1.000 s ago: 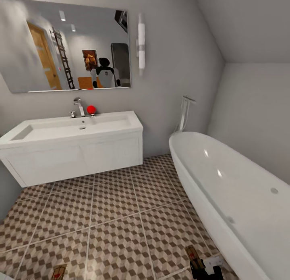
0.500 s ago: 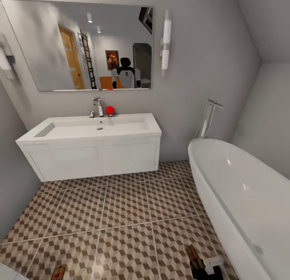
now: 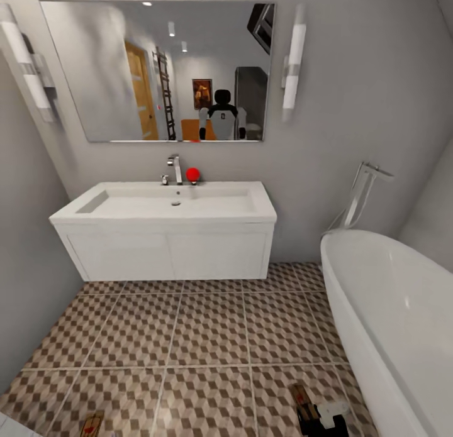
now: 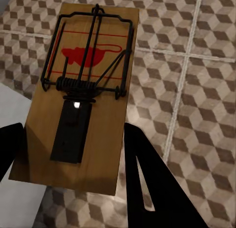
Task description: Take the four mousetraps from the cabinet in the bathroom and place them on the bathroom floor. Make sure all four end up on the same floor surface, and ensure that at least two of them are either under or directly next to the same bathroom sink.
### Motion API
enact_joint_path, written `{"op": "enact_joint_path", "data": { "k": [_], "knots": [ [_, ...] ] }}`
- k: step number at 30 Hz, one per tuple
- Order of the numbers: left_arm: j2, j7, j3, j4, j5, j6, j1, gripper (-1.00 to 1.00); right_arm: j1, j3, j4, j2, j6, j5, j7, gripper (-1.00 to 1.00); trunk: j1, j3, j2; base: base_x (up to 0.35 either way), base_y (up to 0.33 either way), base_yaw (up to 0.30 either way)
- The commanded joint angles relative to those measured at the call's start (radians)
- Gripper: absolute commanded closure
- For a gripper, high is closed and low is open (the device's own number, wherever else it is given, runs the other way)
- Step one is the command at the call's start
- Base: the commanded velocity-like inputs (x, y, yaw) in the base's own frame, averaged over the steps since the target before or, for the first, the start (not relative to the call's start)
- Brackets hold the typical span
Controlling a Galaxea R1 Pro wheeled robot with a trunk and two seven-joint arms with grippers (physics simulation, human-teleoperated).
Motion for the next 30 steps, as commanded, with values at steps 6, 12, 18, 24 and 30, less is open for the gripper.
{"op": "enact_joint_path", "data": {
  "k": [6,12,18,24,30],
  "knots": [
    [-0.001,0.005,-0.009,0.003,0.000,-0.004,-0.002,1.00,0.000,0.009,0.000,0.000,-0.002,-0.008,-0.001,1.00,0.000,-0.001,0.000,0.257,-0.001,0.010],
    [-0.001,0.005,-0.009,0.003,0.000,-0.003,-0.002,1.00,0.000,0.009,0.000,0.000,-0.002,-0.008,-0.001,1.00,0.000,-0.001,0.000,0.286,0.072,0.001],
    [-0.001,0.005,-0.009,0.003,0.000,-0.005,-0.002,1.00,0.000,0.009,0.000,0.000,-0.002,-0.008,-0.001,1.00,0.000,-0.001,0.000,0.300,0.113,0.000],
    [-0.001,0.005,-0.009,0.003,0.000,-0.004,-0.001,1.00,0.000,0.009,0.000,-0.001,-0.002,-0.008,-0.001,1.00,0.000,-0.001,0.000,0.093,0.043,0.000],
    [-0.002,0.006,-0.009,0.003,0.000,-0.004,-0.001,1.00,0.000,0.009,0.000,-0.001,-0.002,-0.007,-0.001,1.00,0.000,-0.001,0.000,0.001,0.001,0.000]
  ]
}}
